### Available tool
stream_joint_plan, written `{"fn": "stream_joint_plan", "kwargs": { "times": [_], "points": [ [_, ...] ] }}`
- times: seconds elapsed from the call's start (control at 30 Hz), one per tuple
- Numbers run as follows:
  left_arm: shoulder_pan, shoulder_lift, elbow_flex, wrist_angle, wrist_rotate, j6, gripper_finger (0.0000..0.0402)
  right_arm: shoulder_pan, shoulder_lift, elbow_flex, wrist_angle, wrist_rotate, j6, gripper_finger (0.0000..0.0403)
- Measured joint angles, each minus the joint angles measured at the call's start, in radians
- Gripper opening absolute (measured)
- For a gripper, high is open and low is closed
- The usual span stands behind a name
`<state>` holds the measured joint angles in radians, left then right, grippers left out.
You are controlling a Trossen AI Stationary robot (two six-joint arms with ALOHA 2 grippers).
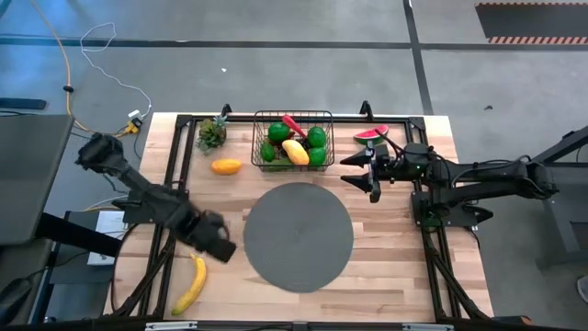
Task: Build produce basket
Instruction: Put the yellow banana into the black wire basket
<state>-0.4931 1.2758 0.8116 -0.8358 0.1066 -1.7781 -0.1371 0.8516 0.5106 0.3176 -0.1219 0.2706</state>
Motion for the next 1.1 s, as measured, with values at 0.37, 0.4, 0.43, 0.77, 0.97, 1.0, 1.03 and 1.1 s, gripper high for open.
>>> {"fn": "stream_joint_plan", "kwargs": {
  "times": [0.37,0.4,0.43,0.77,0.97,1.0,1.03,1.1],
  "points": [
    [-0.346,0.123,0.000,0.072,0.015,-0.504,0.0383,0.000,0.000,0.000,-0.018,0.017,-0.009,0.0243],
    [-0.355,0.139,0.000,0.093,0.019,-0.510,0.0383,0.000,0.000,0.000,-0.022,0.021,-0.009,0.0243],
    [-0.361,0.155,0.000,0.107,0.026,-0.512,0.0383,0.000,0.000,0.000,-0.024,0.024,-0.009,0.0243],
    [-0.362,0.322,-0.001,0.197,0.050,-0.502,0.0383,0.000,0.000,0.000,-0.040,0.026,-0.009,0.0243],
    [-0.362,0.355,0.000,0.223,0.051,-0.499,0.0381,0.000,0.000,0.000,-0.044,0.027,-0.009,0.0243],
    [-0.362,0.358,0.000,0.227,0.052,-0.497,0.0379,0.000,0.000,0.000,-0.044,0.027,-0.009,0.0243],
    [-0.362,0.359,0.000,0.228,0.052,-0.497,0.0375,0.000,0.000,0.000,-0.045,0.027,-0.007,0.0243],
    [-0.362,0.359,0.000,0.231,0.050,-0.496,0.0364,0.000,0.000,0.000,-0.045,0.028,0.000,0.0243]
  ]
}}
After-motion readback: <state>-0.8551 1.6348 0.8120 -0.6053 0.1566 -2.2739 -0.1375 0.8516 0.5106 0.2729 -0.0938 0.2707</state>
